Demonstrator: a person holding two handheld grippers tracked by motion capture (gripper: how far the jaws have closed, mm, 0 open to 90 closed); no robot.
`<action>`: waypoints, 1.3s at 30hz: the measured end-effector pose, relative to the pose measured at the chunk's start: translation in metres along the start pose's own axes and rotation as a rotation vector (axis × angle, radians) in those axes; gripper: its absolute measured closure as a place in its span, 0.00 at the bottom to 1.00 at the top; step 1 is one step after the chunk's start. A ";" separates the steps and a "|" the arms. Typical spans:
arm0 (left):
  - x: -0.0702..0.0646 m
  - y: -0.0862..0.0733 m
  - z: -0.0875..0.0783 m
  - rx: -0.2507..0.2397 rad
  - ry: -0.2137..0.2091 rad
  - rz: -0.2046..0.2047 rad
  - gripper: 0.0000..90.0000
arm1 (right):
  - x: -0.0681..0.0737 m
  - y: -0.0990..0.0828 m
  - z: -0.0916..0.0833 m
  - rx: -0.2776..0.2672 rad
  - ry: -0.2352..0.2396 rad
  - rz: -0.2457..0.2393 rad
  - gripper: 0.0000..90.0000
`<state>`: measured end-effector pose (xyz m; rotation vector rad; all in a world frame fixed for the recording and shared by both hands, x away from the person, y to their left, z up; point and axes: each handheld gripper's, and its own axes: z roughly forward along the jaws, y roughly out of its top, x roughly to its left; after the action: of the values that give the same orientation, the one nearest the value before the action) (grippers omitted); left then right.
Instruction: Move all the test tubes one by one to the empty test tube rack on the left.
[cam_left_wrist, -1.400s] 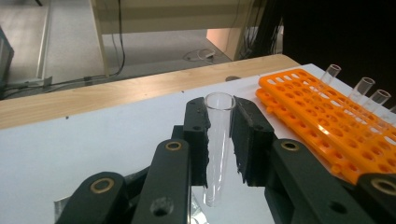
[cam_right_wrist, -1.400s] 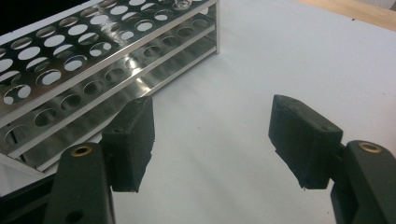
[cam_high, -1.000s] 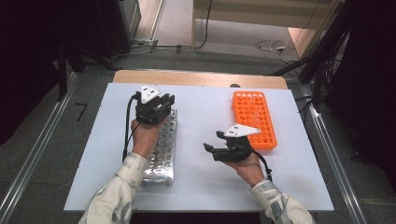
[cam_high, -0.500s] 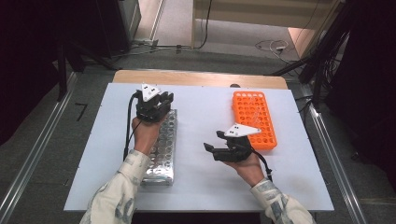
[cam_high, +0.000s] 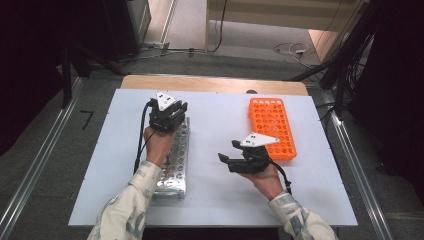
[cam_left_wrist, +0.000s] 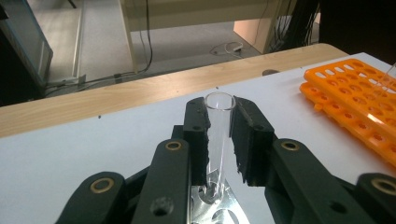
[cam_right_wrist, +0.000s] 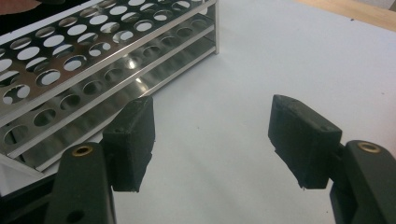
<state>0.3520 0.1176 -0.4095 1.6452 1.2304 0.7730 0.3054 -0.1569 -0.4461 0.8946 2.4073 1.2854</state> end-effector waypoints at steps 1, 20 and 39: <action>0.000 -0.001 0.000 0.003 0.002 0.004 0.84 | 0.000 0.000 0.000 0.000 0.000 -0.002 0.34; 0.000 -0.011 0.006 0.068 -0.002 -0.002 0.83 | 0.001 0.000 0.001 0.005 0.001 -0.003 0.34; 0.003 -0.018 0.010 0.134 -0.016 -0.024 0.82 | 0.001 -0.001 0.001 0.006 0.002 -0.004 0.34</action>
<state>0.3546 0.1186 -0.4305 1.7382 1.3125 0.6735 0.3050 -0.1555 -0.4473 0.8901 2.4145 1.2794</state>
